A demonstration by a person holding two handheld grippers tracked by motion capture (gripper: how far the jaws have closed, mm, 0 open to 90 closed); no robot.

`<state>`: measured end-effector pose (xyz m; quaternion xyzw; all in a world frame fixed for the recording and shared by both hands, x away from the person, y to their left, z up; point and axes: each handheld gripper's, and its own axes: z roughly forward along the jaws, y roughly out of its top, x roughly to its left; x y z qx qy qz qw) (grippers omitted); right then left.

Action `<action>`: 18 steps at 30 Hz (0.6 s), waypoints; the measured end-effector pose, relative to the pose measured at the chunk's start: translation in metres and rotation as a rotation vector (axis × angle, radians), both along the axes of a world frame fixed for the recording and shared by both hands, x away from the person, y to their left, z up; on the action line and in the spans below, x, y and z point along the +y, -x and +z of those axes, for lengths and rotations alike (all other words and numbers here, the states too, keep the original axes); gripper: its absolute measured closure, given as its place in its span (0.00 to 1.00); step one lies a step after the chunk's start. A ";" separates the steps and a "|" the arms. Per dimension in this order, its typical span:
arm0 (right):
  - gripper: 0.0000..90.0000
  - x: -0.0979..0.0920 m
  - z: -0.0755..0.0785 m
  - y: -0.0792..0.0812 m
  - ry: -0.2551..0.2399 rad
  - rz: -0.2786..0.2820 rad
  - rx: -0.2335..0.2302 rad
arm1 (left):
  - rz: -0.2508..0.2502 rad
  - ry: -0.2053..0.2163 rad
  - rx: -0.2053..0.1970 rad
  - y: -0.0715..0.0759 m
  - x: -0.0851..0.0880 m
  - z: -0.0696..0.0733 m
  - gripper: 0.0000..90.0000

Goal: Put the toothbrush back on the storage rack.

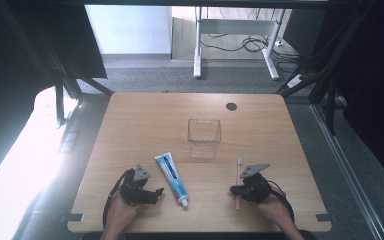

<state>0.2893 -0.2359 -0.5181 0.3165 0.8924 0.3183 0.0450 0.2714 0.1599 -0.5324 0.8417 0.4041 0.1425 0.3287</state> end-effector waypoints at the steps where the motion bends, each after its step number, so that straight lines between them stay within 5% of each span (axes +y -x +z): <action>1: 0.97 -0.002 0.000 0.001 0.000 -0.004 0.000 | -0.001 -0.001 0.000 0.000 0.000 0.000 0.14; 18: 0.96 -0.032 0.002 0.006 0.014 -0.060 0.001 | -0.006 -0.009 0.004 0.000 -0.001 -0.001 0.14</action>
